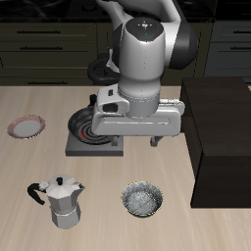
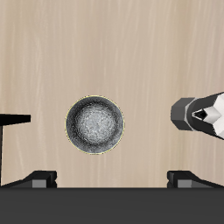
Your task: Place the bowl on top of the shelf
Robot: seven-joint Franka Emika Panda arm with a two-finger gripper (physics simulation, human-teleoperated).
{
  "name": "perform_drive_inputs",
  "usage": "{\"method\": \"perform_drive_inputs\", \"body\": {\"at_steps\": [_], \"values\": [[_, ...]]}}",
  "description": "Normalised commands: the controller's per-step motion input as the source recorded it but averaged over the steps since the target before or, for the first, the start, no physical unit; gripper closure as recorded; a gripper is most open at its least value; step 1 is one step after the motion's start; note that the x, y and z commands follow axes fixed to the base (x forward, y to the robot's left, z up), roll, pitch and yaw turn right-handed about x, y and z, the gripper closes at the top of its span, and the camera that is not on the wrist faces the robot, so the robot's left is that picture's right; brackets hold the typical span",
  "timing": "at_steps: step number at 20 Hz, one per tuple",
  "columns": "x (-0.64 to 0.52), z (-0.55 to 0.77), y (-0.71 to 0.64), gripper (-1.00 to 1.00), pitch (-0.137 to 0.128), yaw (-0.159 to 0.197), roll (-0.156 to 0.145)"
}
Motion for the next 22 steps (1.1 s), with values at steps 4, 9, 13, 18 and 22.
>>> {"method": "perform_drive_inputs", "body": {"at_steps": [4,9,13,18,22], "values": [[0.07,-0.37,-0.13,-1.00,0.029,-0.013,-0.012],[0.02,-0.11,-0.02,-1.00,0.015,-0.011,-0.004],[0.01,-0.52,0.14,-1.00,0.021,0.012,0.010],[0.05,-0.23,0.04,-1.00,0.011,0.017,-0.004],[0.04,-0.13,0.00,-1.00,0.013,0.000,0.000]]}}
